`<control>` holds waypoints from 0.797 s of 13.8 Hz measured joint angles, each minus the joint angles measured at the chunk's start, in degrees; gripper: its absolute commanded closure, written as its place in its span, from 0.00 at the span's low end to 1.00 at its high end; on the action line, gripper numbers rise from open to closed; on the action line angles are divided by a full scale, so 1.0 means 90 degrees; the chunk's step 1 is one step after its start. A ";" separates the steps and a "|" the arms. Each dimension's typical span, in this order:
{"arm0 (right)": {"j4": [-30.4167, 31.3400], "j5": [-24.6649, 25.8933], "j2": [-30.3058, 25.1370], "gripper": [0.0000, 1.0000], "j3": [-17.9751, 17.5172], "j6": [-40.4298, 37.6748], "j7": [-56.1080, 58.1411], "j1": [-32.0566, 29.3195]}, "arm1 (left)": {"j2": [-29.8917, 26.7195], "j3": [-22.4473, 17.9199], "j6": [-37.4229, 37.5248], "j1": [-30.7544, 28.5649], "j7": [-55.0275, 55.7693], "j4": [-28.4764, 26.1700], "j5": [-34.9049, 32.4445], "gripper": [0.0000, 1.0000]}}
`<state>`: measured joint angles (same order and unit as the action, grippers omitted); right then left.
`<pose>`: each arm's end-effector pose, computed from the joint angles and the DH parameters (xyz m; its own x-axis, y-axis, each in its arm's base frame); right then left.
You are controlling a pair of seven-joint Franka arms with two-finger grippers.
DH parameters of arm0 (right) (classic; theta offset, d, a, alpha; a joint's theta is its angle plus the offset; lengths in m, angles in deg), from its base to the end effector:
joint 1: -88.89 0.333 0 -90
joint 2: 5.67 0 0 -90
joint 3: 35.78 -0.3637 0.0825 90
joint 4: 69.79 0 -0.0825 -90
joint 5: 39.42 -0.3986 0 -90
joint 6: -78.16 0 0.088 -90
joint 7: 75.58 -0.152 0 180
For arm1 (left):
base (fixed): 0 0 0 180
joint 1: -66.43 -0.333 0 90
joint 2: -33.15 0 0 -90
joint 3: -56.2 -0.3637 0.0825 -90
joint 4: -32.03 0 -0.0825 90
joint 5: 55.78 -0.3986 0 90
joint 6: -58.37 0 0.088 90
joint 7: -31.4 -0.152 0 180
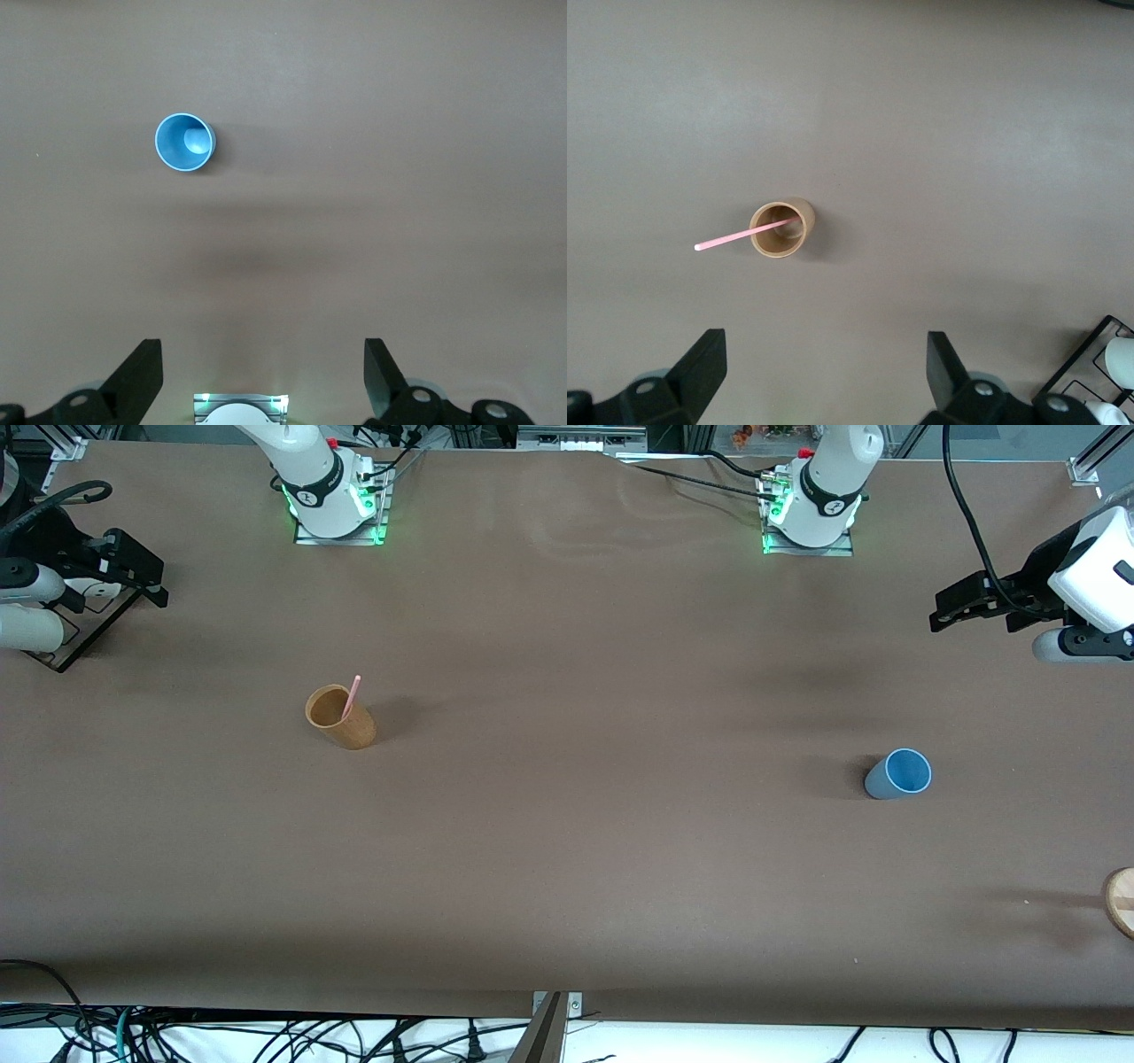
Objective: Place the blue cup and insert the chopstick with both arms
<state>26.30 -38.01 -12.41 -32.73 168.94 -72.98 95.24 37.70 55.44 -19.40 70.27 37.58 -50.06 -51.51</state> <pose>0.5281 0.0250 0.6411 0.9944 0.1033 0.0239 0.1029 -0.9945 0.0195 0.5661 -0.0433 0.6314 0.9863 0.0389 -0.1606 0.0485 -0.9972 0.0563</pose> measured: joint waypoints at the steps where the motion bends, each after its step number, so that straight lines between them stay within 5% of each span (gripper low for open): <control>1: 0.0000 0.0000 0.0000 0.00 0.0000 -0.0004 -0.0003 0.0000 | 0.0001 0.0000 0.0000 0.0000 0.0000 0.0000 0.0000 0.00; 11: 0.0003 0.0000 0.0005 0.00 0.0000 -0.0030 -0.0137 0.0000 | 0.0006 0.0000 0.0000 0.0000 0.0000 0.0000 0.0000 0.00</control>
<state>26.33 -38.00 -12.36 -32.73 168.66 -74.21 95.24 37.76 55.43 -19.40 70.27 37.59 -50.06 -51.51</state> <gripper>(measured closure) 0.000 0.000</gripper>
